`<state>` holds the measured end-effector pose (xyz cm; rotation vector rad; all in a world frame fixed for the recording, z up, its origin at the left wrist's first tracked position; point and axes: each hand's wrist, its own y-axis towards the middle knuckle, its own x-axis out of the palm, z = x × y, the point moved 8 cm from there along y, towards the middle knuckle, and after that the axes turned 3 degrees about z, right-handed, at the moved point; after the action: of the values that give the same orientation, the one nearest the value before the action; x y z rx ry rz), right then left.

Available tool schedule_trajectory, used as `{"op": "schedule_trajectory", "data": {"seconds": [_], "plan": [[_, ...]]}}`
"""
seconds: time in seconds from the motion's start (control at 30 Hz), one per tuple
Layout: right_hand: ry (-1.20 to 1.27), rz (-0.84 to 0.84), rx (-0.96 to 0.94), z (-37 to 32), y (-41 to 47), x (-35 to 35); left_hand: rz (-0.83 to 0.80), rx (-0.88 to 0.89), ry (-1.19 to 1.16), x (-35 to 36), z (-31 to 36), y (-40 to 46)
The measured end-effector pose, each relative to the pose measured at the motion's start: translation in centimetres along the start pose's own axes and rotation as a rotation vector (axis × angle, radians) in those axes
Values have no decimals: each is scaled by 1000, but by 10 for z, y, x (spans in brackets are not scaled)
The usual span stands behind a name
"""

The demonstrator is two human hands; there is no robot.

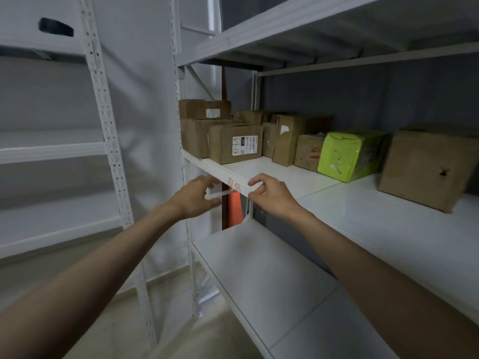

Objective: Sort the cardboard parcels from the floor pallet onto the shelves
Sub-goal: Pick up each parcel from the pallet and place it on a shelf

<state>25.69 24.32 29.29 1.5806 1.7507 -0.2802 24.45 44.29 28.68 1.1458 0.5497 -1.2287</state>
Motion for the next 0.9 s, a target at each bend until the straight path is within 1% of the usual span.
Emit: {"op": "schedule_trajectory", "data": {"seconds": [0.1,0.23,0.43,0.6,0.73,0.8,0.9], "plan": [[-30,-23,-19,6,26,17,47,-43,18,3,-18,25],[-27,22,-11,12,63,21,130,-81,-40,1,-35,61],[-24,71,34,26,116,26,184,-73,-133,9,-57,126],[59,68,98,29,159,38,230,-47,-199,8,-75,187],[31,56,123,23,195,41,316,-16,-234,-5,-87,245],[20,69,143,22,209,40,354,-22,-232,-8,-91,270],[7,87,156,21,226,41,351,-29,-184,0,-95,298]]}}
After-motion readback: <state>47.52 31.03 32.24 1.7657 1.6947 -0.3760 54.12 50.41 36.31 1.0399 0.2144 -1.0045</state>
